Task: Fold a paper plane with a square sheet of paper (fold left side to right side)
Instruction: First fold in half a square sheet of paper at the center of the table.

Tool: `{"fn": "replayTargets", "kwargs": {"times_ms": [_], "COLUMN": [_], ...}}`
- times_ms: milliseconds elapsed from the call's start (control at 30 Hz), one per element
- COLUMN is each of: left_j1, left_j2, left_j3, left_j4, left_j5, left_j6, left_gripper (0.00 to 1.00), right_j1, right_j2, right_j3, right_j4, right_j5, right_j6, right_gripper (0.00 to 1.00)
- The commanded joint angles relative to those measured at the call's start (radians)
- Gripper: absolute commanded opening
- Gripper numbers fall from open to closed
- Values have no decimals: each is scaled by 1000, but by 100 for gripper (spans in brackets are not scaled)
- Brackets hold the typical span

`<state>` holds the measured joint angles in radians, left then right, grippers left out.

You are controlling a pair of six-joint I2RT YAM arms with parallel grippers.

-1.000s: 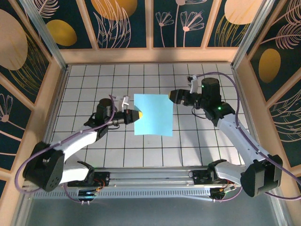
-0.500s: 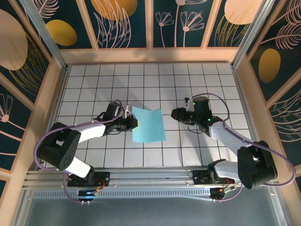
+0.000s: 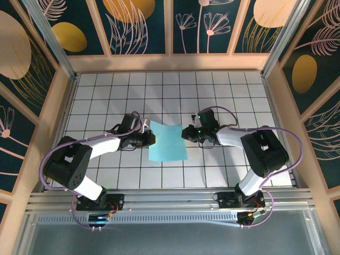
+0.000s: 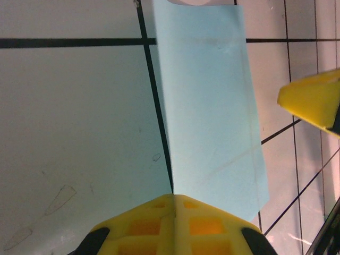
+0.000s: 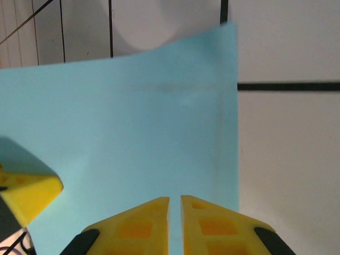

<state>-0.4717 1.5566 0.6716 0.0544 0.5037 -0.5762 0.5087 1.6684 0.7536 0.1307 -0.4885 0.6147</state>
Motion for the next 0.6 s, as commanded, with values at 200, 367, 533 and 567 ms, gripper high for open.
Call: {"fn": "replayTargets", "kwargs": {"times_ms": [200, 367, 533, 567], "left_j1": [-2, -2, -2, -2], "left_j2": [20, 9, -17, -23], "left_j3": [37, 49, 59, 61], "left_j4": [-56, -56, -34, -26], "left_j5": [26, 25, 53, 62], "left_j6": [44, 32, 4, -5], "left_gripper": [0, 11, 39, 42], "right_j1": [22, 30, 33, 33], "right_j2": [93, 105, 107, 105], "right_j3": [59, 50, 43, 40], "right_j4": [-76, -114, -135, -134], "right_j5": [46, 90, 120, 122], "right_j6": [-57, -71, -79, -78], "right_gripper": [12, 12, 12, 12]}}
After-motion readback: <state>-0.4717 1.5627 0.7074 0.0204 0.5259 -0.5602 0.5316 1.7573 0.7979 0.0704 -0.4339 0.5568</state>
